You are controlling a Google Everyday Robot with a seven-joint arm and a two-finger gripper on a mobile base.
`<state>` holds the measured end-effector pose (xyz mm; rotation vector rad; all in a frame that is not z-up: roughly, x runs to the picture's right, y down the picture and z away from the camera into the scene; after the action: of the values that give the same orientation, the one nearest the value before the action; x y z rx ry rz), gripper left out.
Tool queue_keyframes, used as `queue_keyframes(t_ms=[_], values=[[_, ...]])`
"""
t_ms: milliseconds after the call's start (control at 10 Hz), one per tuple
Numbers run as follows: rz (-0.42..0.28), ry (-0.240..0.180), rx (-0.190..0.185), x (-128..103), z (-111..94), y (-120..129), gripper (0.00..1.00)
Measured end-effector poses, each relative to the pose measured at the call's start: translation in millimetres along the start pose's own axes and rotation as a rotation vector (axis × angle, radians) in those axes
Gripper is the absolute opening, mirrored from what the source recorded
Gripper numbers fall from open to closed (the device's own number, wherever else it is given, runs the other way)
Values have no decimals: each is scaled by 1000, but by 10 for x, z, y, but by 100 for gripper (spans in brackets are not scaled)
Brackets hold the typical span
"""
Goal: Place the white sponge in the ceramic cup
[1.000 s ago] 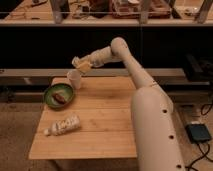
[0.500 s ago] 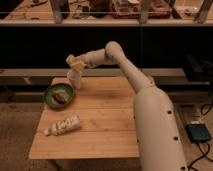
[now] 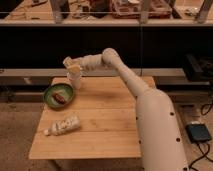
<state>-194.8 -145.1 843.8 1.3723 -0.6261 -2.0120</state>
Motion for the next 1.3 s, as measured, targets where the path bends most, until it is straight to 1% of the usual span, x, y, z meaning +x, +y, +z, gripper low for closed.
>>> queue_keyframes(t_ms=[100,300,400,500,600,800,900,1000,1100,1300], values=[[3,11,-5,-11,11,29,0],[6,24,-4,-27,28,47,0],[4,28,5,-35,55,34,0],[1,31,20,-43,93,7,3],[-5,33,34,-40,133,-18,11],[-27,38,53,-11,203,-28,32],[-41,39,57,3,223,-8,43],[-54,40,60,18,235,9,52],[-69,38,64,30,251,41,64],[-77,39,61,31,262,123,78]])
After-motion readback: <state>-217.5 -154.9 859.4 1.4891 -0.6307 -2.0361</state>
